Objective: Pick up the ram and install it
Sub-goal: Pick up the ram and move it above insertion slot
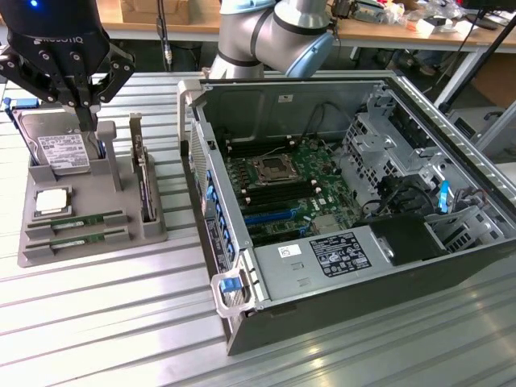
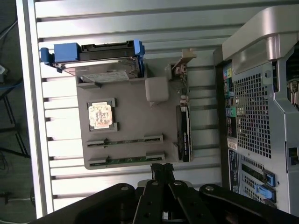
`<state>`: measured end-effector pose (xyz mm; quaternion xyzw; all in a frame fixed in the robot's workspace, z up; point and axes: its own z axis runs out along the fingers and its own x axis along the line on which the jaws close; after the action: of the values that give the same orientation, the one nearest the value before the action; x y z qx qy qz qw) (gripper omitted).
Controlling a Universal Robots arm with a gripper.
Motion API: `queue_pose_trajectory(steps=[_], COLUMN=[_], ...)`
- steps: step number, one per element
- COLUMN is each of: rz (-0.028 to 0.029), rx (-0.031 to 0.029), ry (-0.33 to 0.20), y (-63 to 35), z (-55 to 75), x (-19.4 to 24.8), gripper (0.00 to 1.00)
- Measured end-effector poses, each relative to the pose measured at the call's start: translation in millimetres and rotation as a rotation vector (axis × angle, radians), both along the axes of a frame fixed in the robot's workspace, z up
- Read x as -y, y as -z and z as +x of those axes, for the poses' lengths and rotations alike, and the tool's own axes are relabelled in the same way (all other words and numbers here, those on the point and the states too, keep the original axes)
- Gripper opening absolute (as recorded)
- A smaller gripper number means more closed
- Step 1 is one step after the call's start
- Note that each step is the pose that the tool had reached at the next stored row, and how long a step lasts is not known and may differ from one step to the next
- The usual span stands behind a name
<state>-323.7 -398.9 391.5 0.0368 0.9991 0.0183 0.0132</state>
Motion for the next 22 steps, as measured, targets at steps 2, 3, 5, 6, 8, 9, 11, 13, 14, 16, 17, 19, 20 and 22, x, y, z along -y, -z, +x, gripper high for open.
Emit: queue_pose_trajectory(steps=[2, 3, 5, 6, 8, 9, 11, 13, 14, 16, 17, 19, 20, 22], rz=[0.0000, 0.0000, 0.0000, 0.0000, 0.0000, 0.0000, 0.0000, 0.0000, 0.0000, 0.0000, 0.0000, 0.0000, 0.0000, 0.0000], rx=[0.0000, 0.0000, 0.0000, 0.0000, 0.0000, 0.0000, 0.0000, 0.0000, 0.0000, 0.0000, 0.0001, 0.0000, 0.0000, 0.0000], ry=[-0.011, -0.024, -0.047, -0.065, -0.094, -0.115, -0.142, -0.161, -0.167, -0.185, -0.192, -0.208, -0.217, -0.232], y=[0.0, 0.0, 0.0, 0.0, 0.0, 0.0, 0.0, 0.0, 0.0, 0.0, 0.0, 0.0, 0.0, 0.0], z=[0.0, 0.0, 0.0, 0.0, 0.0, 0.0, 0.0, 0.0, 0.0, 0.0, 0.0, 0.0, 0.0, 0.0], x=[0.0, 0.0, 0.0, 0.0, 0.0, 0.0, 0.0, 0.0, 0.0, 0.0, 0.0, 0.0, 0.0, 0.0], gripper=[0.11, 0.11, 0.11, 0.11, 0.11, 0.11, 0.11, 0.11, 0.11, 0.11, 0.11, 0.11, 0.11, 0.11])
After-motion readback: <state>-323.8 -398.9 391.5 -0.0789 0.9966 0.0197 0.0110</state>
